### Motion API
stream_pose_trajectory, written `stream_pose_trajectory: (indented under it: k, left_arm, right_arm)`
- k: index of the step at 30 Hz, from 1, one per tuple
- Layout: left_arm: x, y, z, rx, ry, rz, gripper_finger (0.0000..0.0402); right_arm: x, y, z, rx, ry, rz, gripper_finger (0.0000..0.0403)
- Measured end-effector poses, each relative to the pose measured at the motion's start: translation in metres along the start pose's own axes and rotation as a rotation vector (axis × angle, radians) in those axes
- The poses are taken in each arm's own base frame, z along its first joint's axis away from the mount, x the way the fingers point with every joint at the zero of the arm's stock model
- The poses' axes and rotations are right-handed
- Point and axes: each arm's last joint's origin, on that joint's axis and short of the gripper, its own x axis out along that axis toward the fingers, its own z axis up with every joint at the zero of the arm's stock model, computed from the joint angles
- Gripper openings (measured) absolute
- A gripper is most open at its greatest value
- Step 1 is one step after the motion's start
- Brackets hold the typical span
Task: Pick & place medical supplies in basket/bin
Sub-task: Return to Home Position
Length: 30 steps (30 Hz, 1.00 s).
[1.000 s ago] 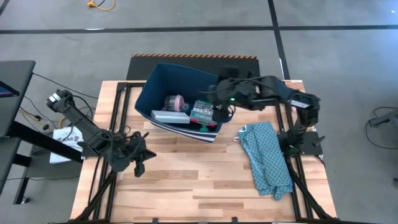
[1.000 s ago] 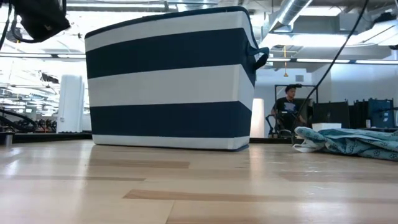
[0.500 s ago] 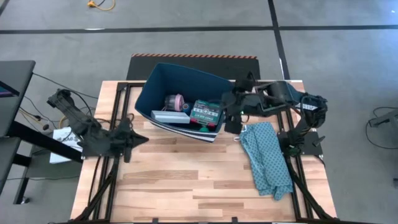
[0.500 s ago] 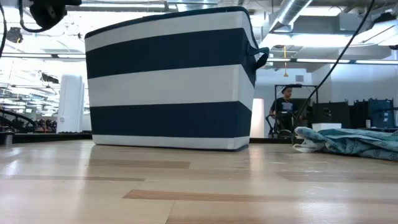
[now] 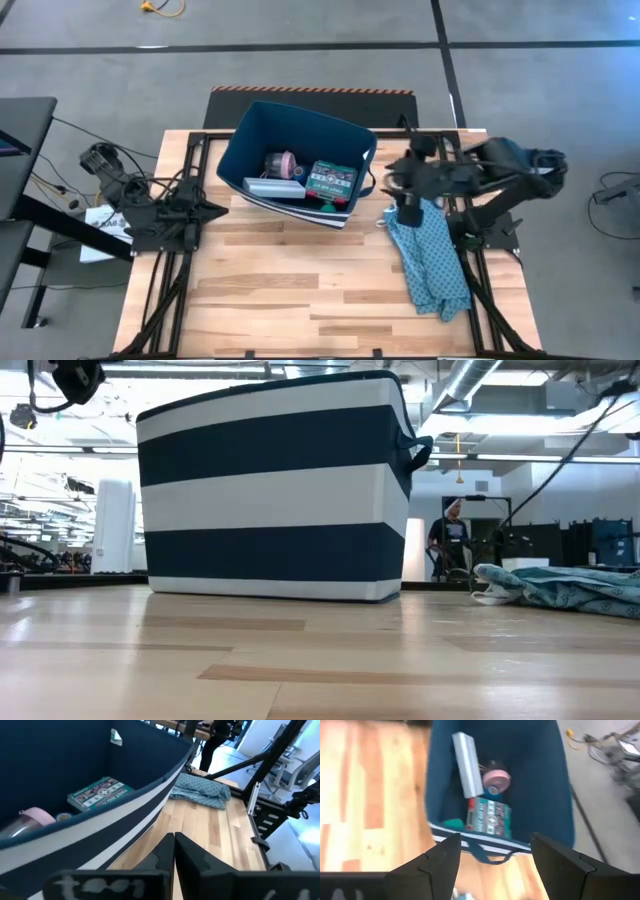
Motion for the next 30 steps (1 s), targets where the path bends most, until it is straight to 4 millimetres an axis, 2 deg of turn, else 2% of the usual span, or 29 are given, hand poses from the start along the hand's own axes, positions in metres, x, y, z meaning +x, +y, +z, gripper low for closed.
stream_pose_trajectory:
  k: [3, 7, 12, 20, 24, 30]
  left_arm:
    - [-0.002, 0.007, -0.006, -0.022, -0.008, -0.006, 0.0]
    - [-0.008, 0.019, -0.014, -0.072, -0.043, -0.029, 0.0]
    - [-0.003, 0.026, -0.032, -0.088, -0.151, -0.094, 0.0]
    - [0.007, 0.036, -0.064, -0.082, -0.231, -0.139, 0.0]
    - [0.014, 0.035, -0.074, -0.058, -0.213, -0.123, 0.0]
    - [0.017, 0.036, -0.079, -0.058, -0.225, -0.078, 0.0]
  right_arm:
    - [-0.005, 0.005, -0.022, 0.012, -0.07, 0.061, 0.0235]
    - [0.008, 0.02, -0.058, 0.036, -0.181, 0.12, 0.0235]
    - [0.037, 0.036, -0.112, 0.109, -0.355, 0.19, 0.0235]
    - [0.087, 0.054, -0.187, 0.285, -0.472, 0.265, 0.0235]
    - [0.103, 0.064, -0.21, 0.34, -0.536, 0.328, 0.0235]
    - [0.114, 0.074, -0.228, 0.311, -0.649, 0.366, 0.0235]
